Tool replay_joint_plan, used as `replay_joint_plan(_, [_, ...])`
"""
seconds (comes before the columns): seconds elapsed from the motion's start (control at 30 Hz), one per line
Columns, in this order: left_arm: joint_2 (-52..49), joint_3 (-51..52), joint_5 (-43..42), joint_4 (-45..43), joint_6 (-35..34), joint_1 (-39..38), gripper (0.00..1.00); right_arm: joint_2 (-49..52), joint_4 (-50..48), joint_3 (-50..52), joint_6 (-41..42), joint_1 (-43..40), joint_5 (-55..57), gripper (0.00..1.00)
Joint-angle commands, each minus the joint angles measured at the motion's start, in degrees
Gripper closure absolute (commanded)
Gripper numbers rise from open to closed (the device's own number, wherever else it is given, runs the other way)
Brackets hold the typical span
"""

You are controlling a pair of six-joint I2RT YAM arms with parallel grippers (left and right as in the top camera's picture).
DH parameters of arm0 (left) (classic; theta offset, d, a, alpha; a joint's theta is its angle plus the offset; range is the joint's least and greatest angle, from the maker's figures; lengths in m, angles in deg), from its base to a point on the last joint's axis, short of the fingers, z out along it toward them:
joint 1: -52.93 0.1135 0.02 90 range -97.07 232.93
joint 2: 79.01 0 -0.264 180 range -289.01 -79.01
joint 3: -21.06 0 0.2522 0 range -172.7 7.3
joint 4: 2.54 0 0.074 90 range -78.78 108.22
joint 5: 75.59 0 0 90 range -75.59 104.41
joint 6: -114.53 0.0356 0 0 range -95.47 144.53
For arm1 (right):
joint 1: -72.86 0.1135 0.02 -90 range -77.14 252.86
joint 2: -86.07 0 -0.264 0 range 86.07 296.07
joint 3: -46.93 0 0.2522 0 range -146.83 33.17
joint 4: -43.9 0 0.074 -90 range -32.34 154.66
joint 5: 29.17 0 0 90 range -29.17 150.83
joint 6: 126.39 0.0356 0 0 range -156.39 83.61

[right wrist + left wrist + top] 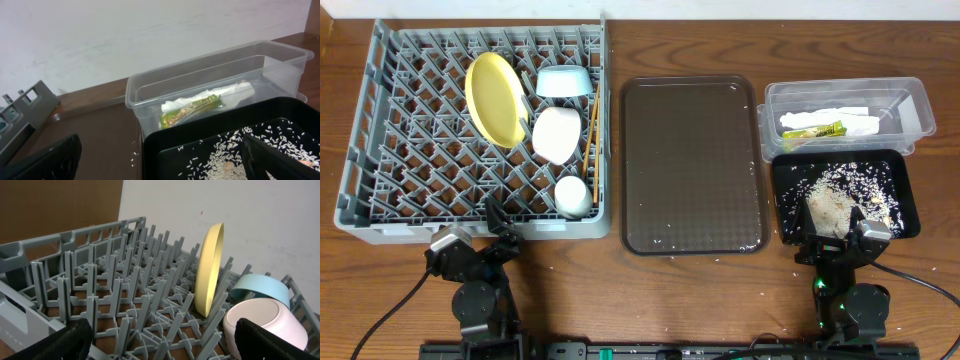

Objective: Sort waste into correct bins and load items into the dishwasher

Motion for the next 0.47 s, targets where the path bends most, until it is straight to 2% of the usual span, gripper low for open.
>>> replay_joint_plan(0.0, [0.39, 1.2, 0.09, 1.92, 0.74, 0.31, 0.08, -0.55, 0.28, 0.09, -1.07, 0.5, -0.26, 0.01])
replay_joint_plan(0.43, [0.39, 1.2, 0.09, 1.92, 0.74, 0.31, 0.08, -0.55, 0.28, 0.09, -1.07, 0.5, -0.26, 0.01])
